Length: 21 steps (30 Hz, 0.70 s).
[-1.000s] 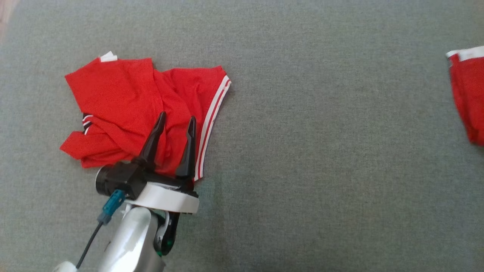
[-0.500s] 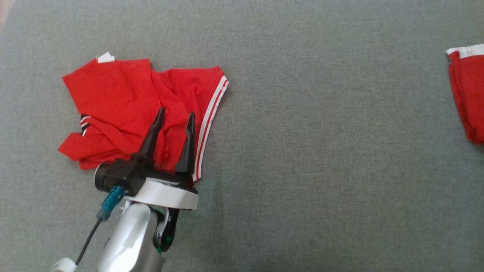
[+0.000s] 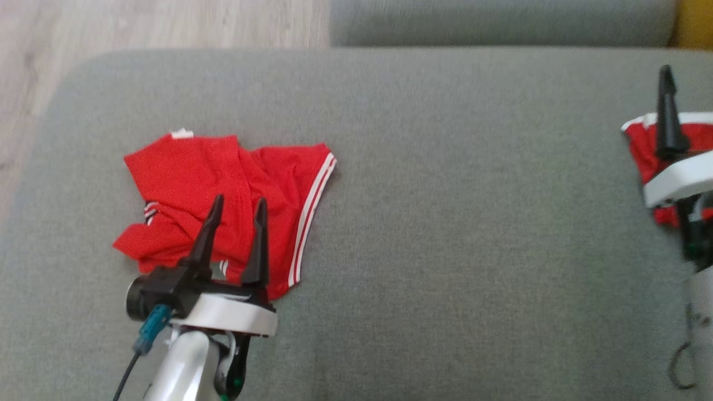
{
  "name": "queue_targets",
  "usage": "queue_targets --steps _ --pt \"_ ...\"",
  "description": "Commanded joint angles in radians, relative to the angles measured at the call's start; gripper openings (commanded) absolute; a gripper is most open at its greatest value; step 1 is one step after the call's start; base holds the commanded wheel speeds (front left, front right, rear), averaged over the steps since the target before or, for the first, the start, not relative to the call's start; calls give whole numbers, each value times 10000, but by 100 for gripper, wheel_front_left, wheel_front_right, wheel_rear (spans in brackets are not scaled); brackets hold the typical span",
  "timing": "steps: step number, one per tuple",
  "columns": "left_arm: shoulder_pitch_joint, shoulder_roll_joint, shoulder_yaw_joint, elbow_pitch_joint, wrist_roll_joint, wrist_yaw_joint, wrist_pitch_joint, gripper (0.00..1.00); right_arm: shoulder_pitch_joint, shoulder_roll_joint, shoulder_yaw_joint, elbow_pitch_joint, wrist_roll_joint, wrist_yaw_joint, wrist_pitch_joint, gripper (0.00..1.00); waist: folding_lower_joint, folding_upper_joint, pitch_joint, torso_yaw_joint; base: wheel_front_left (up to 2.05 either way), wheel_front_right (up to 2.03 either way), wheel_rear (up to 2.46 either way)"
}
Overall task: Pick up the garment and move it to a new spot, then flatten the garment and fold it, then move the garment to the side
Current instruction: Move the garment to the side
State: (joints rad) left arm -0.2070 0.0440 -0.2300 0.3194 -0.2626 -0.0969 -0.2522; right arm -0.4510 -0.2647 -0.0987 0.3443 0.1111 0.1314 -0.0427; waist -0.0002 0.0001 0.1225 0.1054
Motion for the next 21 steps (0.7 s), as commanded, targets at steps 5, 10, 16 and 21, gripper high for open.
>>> queue_targets --steps 5,10,16,21 --pt "270 62 632 -414 27 109 -95 100 657 1087 121 -878 480 -7 -881 100 2 -1 -928 -102 0 0 0" --pt "756 63 886 -563 212 246 -95 100 1669 1809 817 -1125 733 -7 -1539 100 2 -1 -1182 -271 0 0 0" --pt "1114 63 922 -695 11 194 -95 100 3079 2090 1335 -1281 808 -7 -1998 100 2 -1 -1331 -274 0 0 0" --pt "1261 63 1070 -689 22 187 -95 100 4004 2136 1564 -1403 926 -7 -2136 100 2 -1 -1369 -313 0 0 0"
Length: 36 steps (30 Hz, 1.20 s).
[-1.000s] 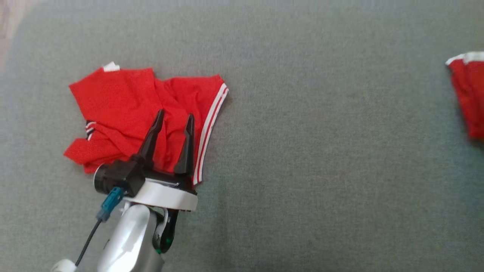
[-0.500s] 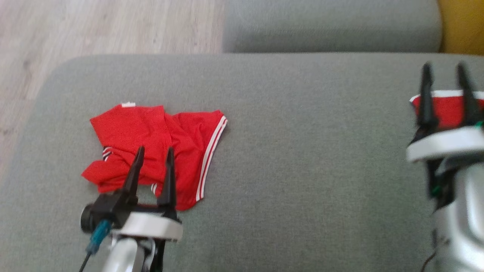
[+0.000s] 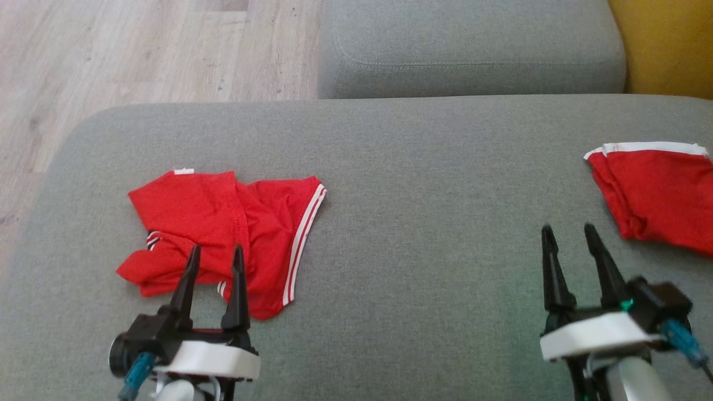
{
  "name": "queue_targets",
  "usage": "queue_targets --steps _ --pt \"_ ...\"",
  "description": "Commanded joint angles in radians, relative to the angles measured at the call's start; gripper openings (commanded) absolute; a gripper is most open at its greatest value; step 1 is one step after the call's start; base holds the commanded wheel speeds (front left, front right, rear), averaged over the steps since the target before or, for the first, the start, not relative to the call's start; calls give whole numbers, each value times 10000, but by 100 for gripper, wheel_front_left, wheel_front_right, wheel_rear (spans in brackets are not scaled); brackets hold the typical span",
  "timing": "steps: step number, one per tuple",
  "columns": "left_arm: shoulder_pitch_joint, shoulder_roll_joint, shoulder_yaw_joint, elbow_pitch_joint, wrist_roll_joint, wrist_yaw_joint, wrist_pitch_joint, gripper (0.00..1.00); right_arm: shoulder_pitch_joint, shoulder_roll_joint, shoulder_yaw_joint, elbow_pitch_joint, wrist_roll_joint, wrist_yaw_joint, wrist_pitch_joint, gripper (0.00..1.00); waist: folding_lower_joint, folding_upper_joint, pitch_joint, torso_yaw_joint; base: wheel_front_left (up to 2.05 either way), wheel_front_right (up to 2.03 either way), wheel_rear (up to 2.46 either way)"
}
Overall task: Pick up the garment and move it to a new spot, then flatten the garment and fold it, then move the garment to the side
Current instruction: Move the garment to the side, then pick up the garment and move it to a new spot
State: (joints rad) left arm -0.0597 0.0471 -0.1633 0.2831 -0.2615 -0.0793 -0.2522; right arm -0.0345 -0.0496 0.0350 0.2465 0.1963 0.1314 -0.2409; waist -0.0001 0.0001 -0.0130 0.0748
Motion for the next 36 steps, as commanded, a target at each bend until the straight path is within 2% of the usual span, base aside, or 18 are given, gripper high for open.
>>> queue_targets --steps 1,21,27,36 --pt "-179 32 442 -340 3 21 -95 100 -28 -14 227 -466 150 -7 -168 100 1 -1 -28 -14 0 0 0" --pt "-100 32 408 -346 -40 56 -95 100 394 -8 233 -893 493 -7 -207 100 1 -1 -10 24 0 0 0" --pt "-185 32 394 -300 19 69 -95 100 492 -7 406 -983 546 -7 -207 100 1 -1 -26 502 0 0 0" --pt "-168 32 544 -163 157 71 -95 100 553 -7 995 -873 804 -7 -208 100 1 -1 -91 1609 0 0 0"
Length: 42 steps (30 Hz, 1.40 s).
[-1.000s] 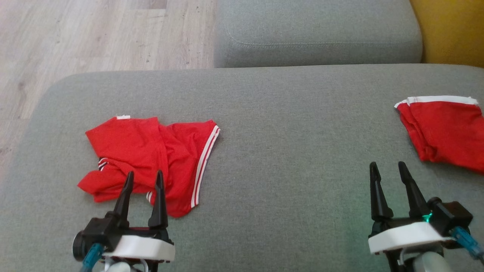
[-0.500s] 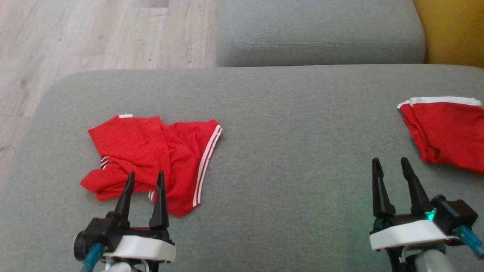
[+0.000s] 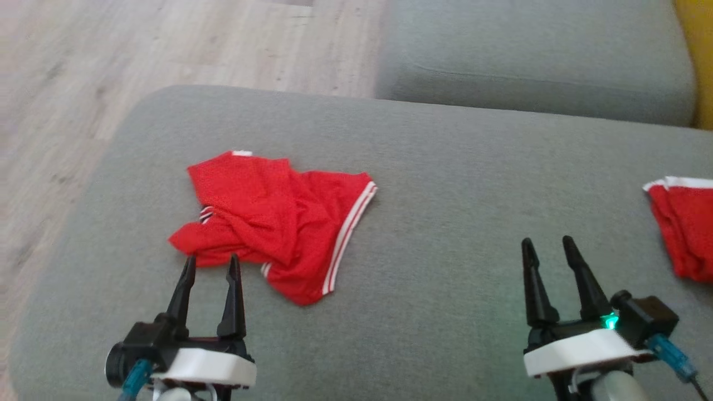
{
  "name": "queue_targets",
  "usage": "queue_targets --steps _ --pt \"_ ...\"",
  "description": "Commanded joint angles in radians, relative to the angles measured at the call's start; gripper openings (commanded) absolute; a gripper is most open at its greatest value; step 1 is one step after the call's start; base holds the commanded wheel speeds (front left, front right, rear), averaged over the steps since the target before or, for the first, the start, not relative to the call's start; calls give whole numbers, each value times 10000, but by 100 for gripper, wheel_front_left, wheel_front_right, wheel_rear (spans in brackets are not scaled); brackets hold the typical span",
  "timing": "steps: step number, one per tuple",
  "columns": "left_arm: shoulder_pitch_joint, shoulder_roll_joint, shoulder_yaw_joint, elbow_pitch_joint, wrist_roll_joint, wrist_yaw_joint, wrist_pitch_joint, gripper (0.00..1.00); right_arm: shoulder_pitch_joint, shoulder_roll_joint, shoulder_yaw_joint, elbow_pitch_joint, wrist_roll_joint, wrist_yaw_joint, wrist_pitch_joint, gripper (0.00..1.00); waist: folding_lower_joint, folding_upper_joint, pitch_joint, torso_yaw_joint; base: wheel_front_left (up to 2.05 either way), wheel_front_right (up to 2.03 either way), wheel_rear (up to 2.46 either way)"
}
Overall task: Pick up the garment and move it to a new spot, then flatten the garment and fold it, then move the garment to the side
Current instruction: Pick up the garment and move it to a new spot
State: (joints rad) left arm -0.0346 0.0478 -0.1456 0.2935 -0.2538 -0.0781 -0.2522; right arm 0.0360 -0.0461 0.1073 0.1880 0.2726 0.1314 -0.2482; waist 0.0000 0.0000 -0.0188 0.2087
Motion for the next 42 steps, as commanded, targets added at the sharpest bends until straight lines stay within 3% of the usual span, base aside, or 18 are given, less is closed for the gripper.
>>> queue_targets --steps 1,14,19,24,29,31,36,38,42 --pt "-417 24 391 -260 87 53 -95 100 -136 -42 338 -272 67 -7 -135 100 0 0 -47 408 0 0 0" --pt "-340 24 532 -345 139 3 -95 100 -229 -41 1054 -90 140 -7 -135 100 0 0 -52 1509 0 0 0" --pt "-371 24 555 -366 134 10 -95 100 -312 -41 1165 -52 141 -7 -135 100 0 0 52 1544 0 0 0" --pt "-1426 334 363 -51 65 -316 -93 100 -743 -41 1218 -127 -63 -7 -135 100 0 0 798 1141 0 0 0" --pt "-3867 1457 -382 435 -79 -504 788 100 -1282 -41 1046 -288 -398 -7 -135 100 0 0 1890 613 0 0 0" --pt "-4944 2049 -1120 655 -449 -516 1505 100 -1502 -41 998 -369 -526 -7 -135 100 0 0 2337 387 0 0 0" --pt "-7376 3880 -3917 1027 -2888 -522 3969 100 -2025 -41 869 -579 -738 -7 -135 100 0 0 3364 -148 0 0 0" --pt "-8268 4624 -4920 1015 -3593 -523 4556 100 -2224 -41 884 -677 -796 -7 -135 100 0 0 3717 -331 0 0 0" --pt "-9534 5565 -6525 1218 -4894 -523 5420 100 -2555 -41 954 -807 -787 -7 -135 100 0 0 4198 -671 0 0 0"
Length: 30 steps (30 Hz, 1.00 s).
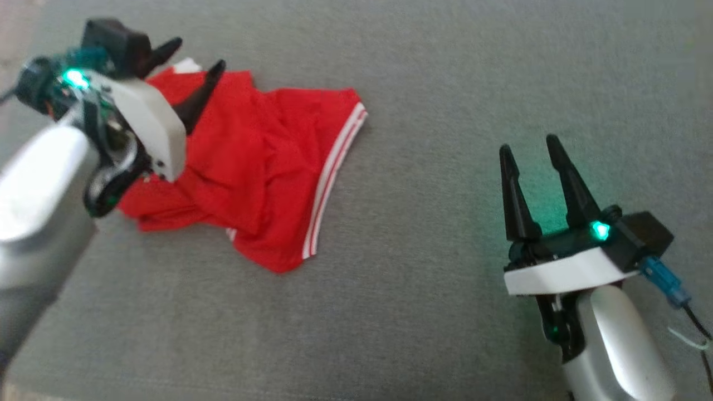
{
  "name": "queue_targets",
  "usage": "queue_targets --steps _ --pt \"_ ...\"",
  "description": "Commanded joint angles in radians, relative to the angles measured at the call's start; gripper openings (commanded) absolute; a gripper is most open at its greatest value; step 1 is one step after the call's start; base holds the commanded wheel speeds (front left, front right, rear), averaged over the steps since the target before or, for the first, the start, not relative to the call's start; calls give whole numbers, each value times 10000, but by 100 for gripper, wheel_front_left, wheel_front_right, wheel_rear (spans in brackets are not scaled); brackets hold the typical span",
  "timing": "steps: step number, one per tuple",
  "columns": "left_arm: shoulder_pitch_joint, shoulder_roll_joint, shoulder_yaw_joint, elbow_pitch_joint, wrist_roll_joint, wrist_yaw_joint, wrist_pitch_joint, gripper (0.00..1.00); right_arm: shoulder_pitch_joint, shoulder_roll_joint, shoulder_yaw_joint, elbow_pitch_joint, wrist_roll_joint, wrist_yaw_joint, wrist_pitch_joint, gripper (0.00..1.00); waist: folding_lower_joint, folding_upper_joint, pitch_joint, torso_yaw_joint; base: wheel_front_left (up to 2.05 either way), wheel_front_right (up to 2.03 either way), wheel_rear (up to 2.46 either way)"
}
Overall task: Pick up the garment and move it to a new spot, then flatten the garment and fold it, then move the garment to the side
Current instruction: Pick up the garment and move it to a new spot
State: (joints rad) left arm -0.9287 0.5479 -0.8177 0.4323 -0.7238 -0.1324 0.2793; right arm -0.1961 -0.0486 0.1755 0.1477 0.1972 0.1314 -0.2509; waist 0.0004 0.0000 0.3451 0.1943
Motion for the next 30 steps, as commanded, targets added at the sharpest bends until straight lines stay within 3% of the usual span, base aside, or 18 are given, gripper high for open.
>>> queue_targets --steps 1,6,19,20,21,30 --pt "-839 753 -155 -85 -472 19 266 100 -308 -16 303 -442 -19 -7 -109 100 -4 0 661 -612 0 0 0" --pt "-1728 1353 -1571 486 -1690 19 820 100 -587 -16 364 -611 33 -7 -109 100 -4 0 1082 -970 0 0 0" --pt "-2394 1490 -3063 1562 -3633 18 1363 100 -571 -16 237 -853 114 -7 -109 100 -4 0 1413 -1342 0 0 0" --pt "-2418 1490 -3136 1625 -3754 18 1378 38 -565 -16 226 -853 114 -7 -109 100 -4 0 1397 -1356 0 0 0" --pt "-2447 1488 -3179 1684 -3848 18 1327 0 -555 -16 211 -853 115 -7 -109 100 -4 0 1378 -1361 0 0 0" --pt "-2799 1157 -3174 2183 -4286 18 -67 0 -345 -16 207 -612 203 -7 -109 100 -4 0 655 -1193 0 0 0"
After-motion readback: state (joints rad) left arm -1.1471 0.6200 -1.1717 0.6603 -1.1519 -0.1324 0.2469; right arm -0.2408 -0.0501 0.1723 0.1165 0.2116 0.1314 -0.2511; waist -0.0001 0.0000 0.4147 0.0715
